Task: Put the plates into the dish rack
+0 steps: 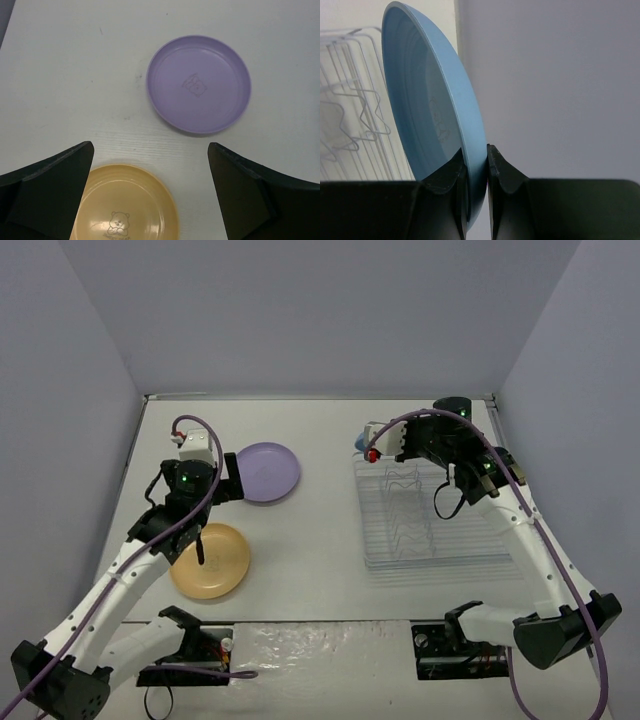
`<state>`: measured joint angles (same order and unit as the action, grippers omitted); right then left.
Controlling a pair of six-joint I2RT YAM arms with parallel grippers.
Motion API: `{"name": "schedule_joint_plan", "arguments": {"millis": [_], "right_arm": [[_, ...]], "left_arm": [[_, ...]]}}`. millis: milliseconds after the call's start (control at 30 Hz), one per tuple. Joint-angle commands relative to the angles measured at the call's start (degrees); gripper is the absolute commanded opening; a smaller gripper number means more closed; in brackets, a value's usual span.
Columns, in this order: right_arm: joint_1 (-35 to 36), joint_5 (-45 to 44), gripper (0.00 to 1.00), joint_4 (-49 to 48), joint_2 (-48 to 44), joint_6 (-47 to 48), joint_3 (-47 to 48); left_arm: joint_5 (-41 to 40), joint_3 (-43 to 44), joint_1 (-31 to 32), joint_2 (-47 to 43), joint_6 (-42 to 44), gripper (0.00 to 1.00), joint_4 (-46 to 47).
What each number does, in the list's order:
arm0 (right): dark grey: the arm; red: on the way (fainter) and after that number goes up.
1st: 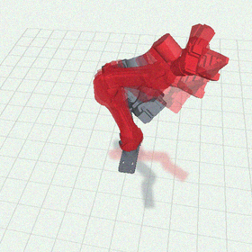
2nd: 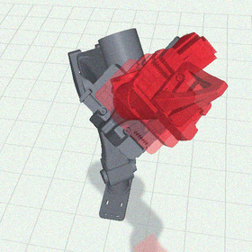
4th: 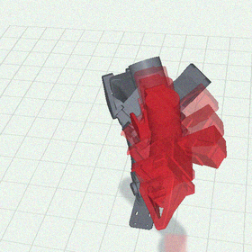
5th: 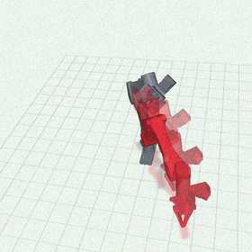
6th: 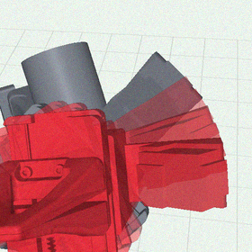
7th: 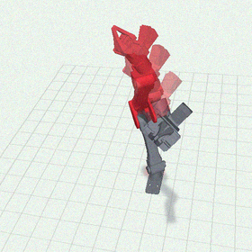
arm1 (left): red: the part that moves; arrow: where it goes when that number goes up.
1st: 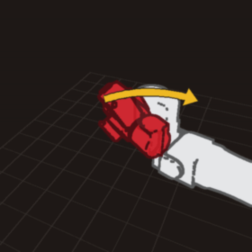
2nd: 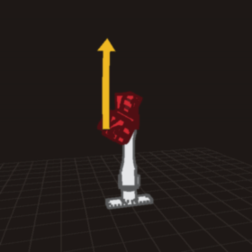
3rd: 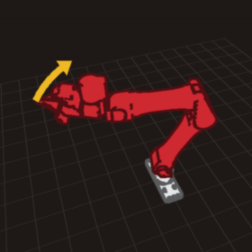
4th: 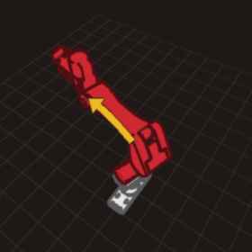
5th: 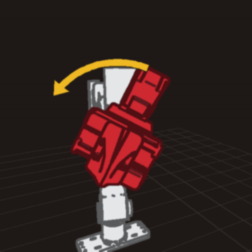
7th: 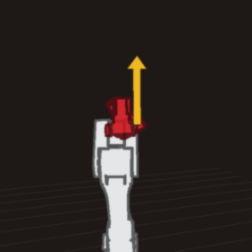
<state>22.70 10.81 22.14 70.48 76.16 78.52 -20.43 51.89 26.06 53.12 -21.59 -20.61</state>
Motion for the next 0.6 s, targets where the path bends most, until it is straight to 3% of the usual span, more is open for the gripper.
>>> {"name": "schedule_joint_plan", "arguments": {"millis": [0, 200, 567], "right_arm": [[-1.0, -4.5, 0.00, -1.1, -1.3, 9.4, -0.9], [-2.7, -3.7, 0.00, 2.7, -0.3, 12.9, -1.6], [-4.8, -1.5, 0.00, -3.5, 1.6, 12.5, -5.8]], "left_arm": [[-0.7, 0.6, -1.4, 3.9, -2.4, 0.97, 3.0], [-1.3, 1.4, -3.0, 8.1, -3.1, 0.97, 3.4], [0.6, 2.4, -4.2, 12.7, -4.0, 0.97, 4.7]]}}
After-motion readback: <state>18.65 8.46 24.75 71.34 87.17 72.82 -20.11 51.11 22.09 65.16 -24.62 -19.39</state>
